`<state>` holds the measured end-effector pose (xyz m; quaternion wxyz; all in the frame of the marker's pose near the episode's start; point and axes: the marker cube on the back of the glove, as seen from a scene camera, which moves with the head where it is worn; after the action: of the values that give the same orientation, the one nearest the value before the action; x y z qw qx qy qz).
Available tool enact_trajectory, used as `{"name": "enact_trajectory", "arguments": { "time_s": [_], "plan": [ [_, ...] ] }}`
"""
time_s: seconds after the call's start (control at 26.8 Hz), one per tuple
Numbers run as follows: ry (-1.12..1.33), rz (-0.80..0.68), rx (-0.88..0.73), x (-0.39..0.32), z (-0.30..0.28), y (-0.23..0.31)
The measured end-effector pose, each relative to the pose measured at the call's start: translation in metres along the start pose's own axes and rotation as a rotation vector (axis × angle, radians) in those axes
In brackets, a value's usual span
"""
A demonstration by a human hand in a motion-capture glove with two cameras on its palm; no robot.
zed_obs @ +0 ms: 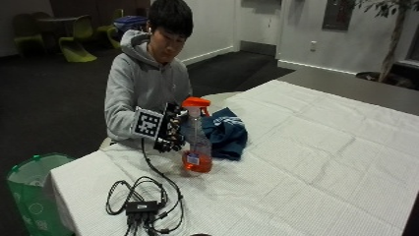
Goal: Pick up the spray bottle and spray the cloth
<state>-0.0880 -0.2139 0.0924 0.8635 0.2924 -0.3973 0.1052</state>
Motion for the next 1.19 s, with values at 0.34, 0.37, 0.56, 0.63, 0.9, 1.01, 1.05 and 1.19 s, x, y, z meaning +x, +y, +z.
{"name": "enact_trajectory", "arguments": {
  "time_s": [0.34,0.37,0.56,0.63,0.9,1.01,1.05,1.19],
  "plan": [
    [-0.073,0.178,-0.115,-0.007,0.022,-0.023],
    [-0.092,0.188,-0.146,-0.010,0.024,-0.029],
    [-0.146,0.243,-0.379,-0.022,0.034,-0.059],
    [-0.126,0.261,-0.467,-0.026,0.041,-0.068],
    [0.068,0.131,-0.697,-0.053,0.066,-0.085],
    [0.218,-0.004,-0.840,-0.083,0.077,-0.088],
    [0.278,-0.056,-0.888,-0.095,0.080,-0.087],
    [0.540,-0.259,-1.096,-0.147,0.085,-0.074]
  ]
}}
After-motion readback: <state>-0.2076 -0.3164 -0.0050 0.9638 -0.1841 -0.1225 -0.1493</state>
